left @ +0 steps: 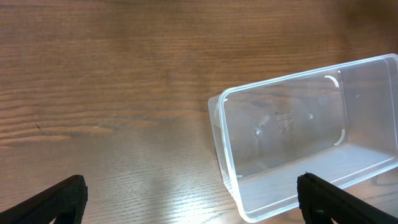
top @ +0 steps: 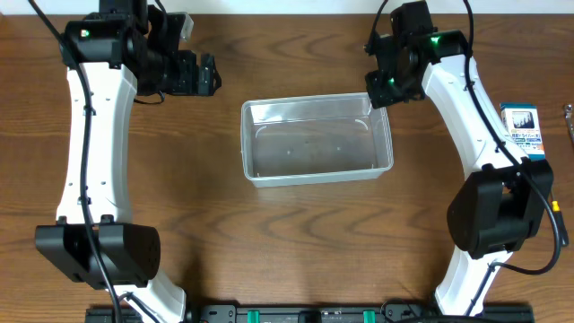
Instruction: Pack container
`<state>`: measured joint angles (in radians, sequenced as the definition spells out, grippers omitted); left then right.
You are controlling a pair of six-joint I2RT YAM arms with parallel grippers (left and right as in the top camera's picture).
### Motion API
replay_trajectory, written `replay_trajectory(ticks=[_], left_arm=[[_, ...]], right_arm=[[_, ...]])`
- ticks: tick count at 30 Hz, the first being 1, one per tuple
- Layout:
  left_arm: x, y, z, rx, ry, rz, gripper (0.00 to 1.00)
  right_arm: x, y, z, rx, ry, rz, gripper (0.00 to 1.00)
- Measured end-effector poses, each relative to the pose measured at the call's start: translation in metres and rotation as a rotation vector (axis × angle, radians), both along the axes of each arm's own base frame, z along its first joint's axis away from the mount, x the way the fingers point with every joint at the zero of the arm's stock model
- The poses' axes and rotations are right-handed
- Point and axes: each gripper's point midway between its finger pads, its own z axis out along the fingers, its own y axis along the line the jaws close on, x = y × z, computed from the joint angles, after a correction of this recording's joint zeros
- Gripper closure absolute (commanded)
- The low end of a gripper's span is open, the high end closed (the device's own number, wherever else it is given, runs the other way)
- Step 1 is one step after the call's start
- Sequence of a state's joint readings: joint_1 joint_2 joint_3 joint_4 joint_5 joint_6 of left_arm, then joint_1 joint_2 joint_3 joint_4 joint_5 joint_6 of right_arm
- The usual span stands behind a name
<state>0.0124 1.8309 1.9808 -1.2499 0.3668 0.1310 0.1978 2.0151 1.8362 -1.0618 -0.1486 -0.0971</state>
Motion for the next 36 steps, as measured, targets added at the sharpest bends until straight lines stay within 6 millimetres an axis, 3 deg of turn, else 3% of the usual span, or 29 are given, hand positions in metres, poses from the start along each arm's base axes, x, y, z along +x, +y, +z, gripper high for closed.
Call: replay_trajectory(ticks=[6,15,24,36], left_arm=[[0.000,0.000,0.000,0.000,0.001,0.000,0.02],[-0.001,0.000,0.000,0.000,0.003,0.000,0.02],[-0.002,0.000,-0.001,0.000,0.010,0.000,0.02],[-0.003,0.000,-0.001,0.000,0.015,0.000,0.02]], right_arm=[[0.024,0.006,0.002,0.028,-0.083,-0.010,0.99],[0.041,0.013,-0.022,0.064,-0.077,-0.062,0.99],[0.030,0.027,-0.025,0.068,-0.045,-0.041,0.99],[0.026,0.016,-0.031,0.006,-0.024,-0.062,0.99]])
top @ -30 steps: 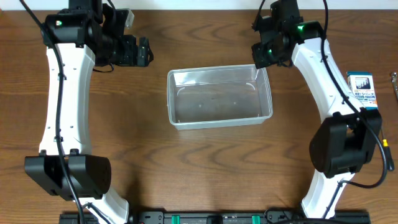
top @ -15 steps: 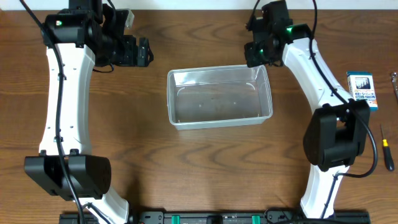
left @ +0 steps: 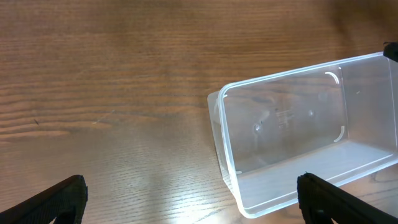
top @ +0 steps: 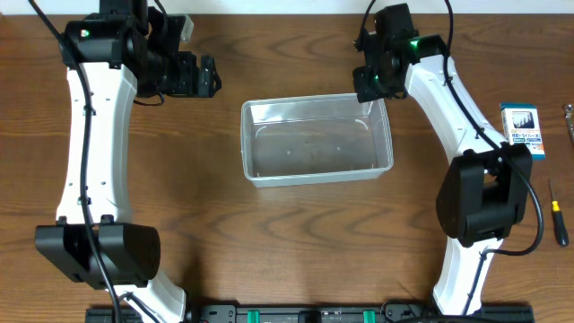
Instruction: Pack container
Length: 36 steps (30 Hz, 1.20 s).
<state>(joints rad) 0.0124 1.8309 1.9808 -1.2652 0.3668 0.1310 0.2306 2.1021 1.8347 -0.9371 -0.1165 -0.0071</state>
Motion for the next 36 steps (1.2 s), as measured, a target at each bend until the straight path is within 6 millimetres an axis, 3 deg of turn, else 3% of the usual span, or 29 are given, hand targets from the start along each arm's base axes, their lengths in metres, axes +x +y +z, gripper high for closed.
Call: replay_trajectory(ticks=[23,36], left_arm=[[-0.002,0.000,-0.001,0.000,0.011,0.000,0.02],[-0.002,0.000,-0.001,0.000,0.011,0.000,0.02]], right_arm=[[0.011,-0.006,0.002,-0.034,-0.046,-0.017,0.99],[0.008,-0.007,-0.019,-0.047,0.004,-0.017,0.99]])
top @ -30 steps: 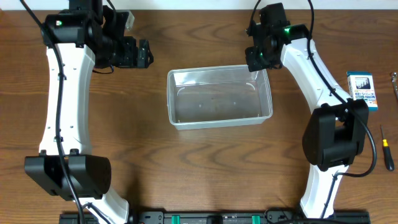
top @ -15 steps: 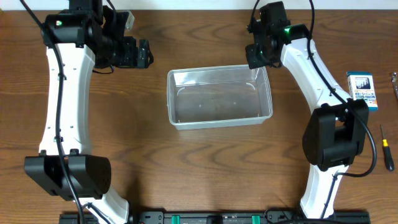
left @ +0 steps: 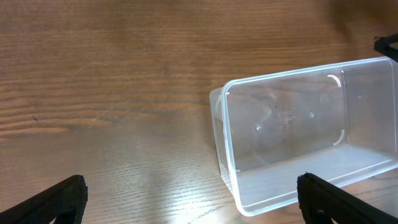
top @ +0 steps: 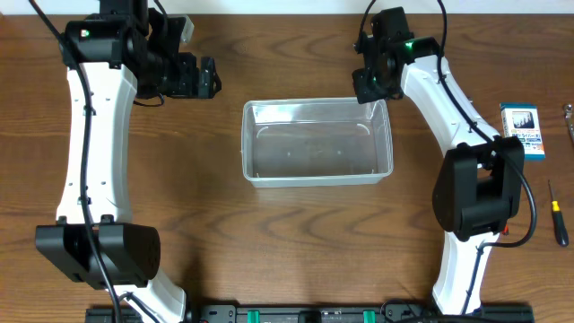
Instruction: Pack container
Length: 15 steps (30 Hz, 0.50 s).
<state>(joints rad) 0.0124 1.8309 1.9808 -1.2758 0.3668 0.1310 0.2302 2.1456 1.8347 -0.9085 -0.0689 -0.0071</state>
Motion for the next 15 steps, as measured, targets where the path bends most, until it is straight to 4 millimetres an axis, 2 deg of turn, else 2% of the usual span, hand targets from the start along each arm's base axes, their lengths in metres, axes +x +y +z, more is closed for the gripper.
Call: replay_trajectory(ticks=[15], left_arm=[[0.000,0.000,0.000,0.000,0.000,0.000,0.02]], right_arm=[[0.001,-0.016,-0.001,-0.008,0.012,-0.031,0.99]])
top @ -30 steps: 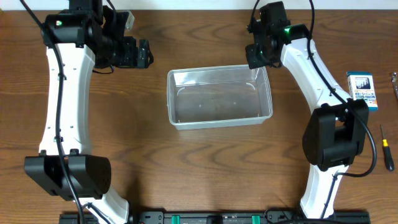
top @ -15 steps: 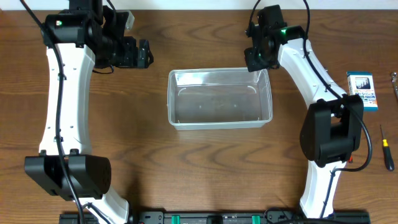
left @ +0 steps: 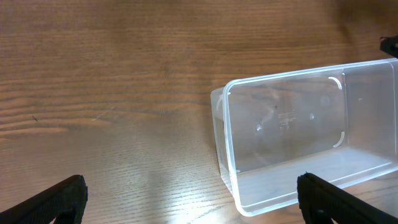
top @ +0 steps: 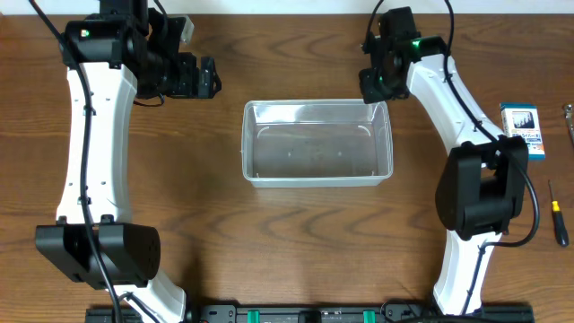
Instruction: Pack container
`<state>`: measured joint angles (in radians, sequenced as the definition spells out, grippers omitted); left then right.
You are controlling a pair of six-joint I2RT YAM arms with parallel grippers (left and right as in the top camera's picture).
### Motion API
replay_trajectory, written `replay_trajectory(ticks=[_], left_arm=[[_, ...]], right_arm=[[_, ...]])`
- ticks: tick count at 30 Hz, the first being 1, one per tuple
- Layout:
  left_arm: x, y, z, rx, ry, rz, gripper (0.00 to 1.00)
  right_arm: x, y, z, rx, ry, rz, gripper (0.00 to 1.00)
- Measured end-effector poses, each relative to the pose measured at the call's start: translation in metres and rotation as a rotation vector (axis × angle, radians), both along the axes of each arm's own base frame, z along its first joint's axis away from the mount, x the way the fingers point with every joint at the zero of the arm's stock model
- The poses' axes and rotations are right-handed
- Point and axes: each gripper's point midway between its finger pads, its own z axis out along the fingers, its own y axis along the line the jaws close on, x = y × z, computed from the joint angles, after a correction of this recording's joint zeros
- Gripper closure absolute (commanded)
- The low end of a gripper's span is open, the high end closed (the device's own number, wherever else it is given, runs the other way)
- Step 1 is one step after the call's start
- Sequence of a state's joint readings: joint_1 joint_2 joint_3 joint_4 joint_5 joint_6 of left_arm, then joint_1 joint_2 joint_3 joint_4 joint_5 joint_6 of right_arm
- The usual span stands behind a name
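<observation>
A clear, empty plastic container (top: 316, 149) lies mid-table, its sides square to the table edges; the left wrist view also shows the container (left: 292, 134) at right. My right gripper (top: 374, 92) sits at the container's far right corner, against the rim. Its fingers are hidden under the wrist, so I cannot tell how they stand. My left gripper (top: 206, 77) hovers over bare wood to the far left of the container. It is open wide, with nothing between the fingertips (left: 62, 200).
A blue and white packet (top: 523, 131) lies at the right edge of the table. A screwdriver (top: 556, 212) rests nearer the front right, and a small metal item (top: 569, 115) sits at the very edge.
The right gripper has shifted slightly right along the container's far corner. The container has barely moved, now a touch squarer. The left arm is unchanged.
The container first lay skewed, its right end turned away, with the right gripper at its far right corner. At each later moment the gripper was still at that corner and the container lay straighter. It now lies square. The left gripper stayed open and still.
</observation>
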<state>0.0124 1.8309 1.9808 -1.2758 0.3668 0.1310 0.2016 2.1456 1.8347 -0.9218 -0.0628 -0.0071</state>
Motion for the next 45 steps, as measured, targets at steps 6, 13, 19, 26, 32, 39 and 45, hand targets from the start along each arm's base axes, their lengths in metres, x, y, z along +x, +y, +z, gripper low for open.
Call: replay_trajectory(ticks=[6,13,19,26,32,39,45], left_arm=[[0.000,0.002,-0.001,0.011,0.000,0.004,0.02],[0.002,0.008,-0.002,0.043,-0.006,0.016,0.02],[0.008,0.028,-0.004,0.156,-0.025,0.061,0.02],[0.017,0.068,-0.002,0.325,-0.057,0.155,0.02],[0.014,0.128,0.002,0.423,-0.052,0.295,0.02],[0.000,0.182,0.003,0.461,-0.023,0.424,0.02],[-0.004,0.193,0.003,0.470,-0.017,0.449,0.02]], right_arm=[[-0.006,-0.002,0.002,-0.006,0.030,-0.002,0.99],[0.004,0.000,0.032,0.005,-0.017,-0.004,0.95],[0.012,0.002,0.067,0.018,-0.065,-0.012,0.81],[0.007,-0.001,0.131,0.029,-0.116,-0.024,0.01],[-0.030,-0.029,0.191,0.012,-0.106,-0.089,0.01],[-0.050,-0.097,0.223,0.011,-0.128,-0.259,0.01],[-0.083,-0.167,0.215,0.008,-0.051,-0.426,0.01]])
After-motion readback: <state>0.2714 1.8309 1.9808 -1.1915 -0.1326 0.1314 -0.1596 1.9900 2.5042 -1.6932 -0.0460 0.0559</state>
